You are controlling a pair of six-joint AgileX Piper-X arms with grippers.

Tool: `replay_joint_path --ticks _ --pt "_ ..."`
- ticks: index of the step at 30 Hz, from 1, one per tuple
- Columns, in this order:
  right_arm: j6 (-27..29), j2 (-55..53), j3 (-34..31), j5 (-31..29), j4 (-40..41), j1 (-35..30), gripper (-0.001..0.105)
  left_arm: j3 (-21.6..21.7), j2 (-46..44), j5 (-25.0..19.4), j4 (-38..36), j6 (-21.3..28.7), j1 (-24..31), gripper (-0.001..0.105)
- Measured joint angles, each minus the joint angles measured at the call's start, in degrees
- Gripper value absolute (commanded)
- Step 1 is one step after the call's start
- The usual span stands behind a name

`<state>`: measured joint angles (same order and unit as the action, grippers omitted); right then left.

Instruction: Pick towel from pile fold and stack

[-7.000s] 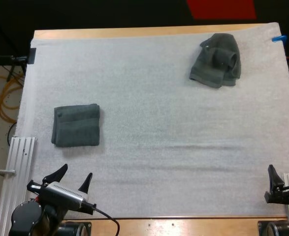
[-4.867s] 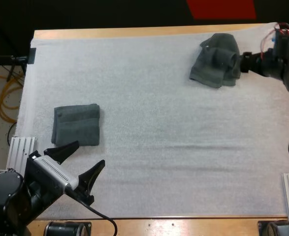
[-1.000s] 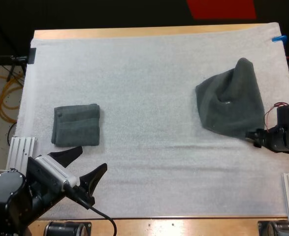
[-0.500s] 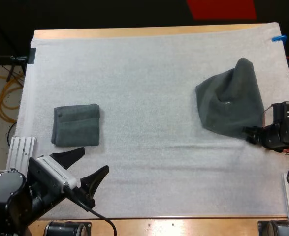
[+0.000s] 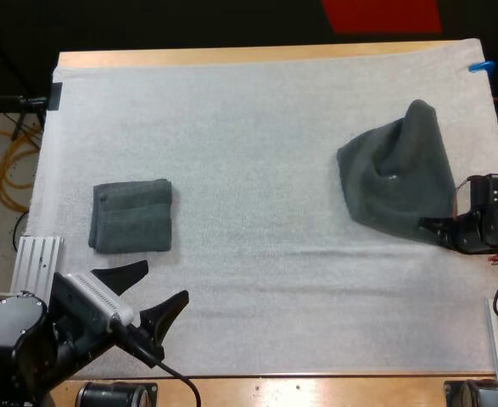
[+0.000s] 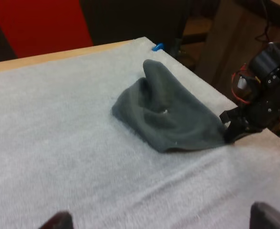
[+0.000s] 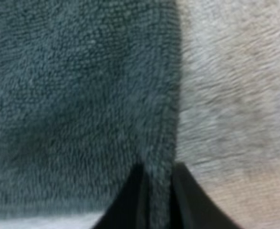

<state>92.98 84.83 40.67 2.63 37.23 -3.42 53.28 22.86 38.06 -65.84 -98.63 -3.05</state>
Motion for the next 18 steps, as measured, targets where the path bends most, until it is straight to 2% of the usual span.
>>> replay_joint_path --ticks 4,9,14,18 --pt "3.4 -0.8 0.0 -6.5 3.4 0.0 0.000 0.0 3.2 2.6 0.2 -0.5 0.0 0.070" --pt "4.1 -5.2 0.0 -13.3 5.2 0.0 0.000 -0.1 9.5 3.5 3.6 -0.8 -1.4 0.070" --pt "5.8 -10.0 0.0 -19.6 5.4 0.0 0.000 -0.1 17.0 1.8 12.5 -1.9 -9.9 0.070" --pt "6.0 -10.8 0.0 -21.0 5.4 0.0 0.000 -0.1 25.5 -3.3 21.5 -2.3 -18.7 0.070"
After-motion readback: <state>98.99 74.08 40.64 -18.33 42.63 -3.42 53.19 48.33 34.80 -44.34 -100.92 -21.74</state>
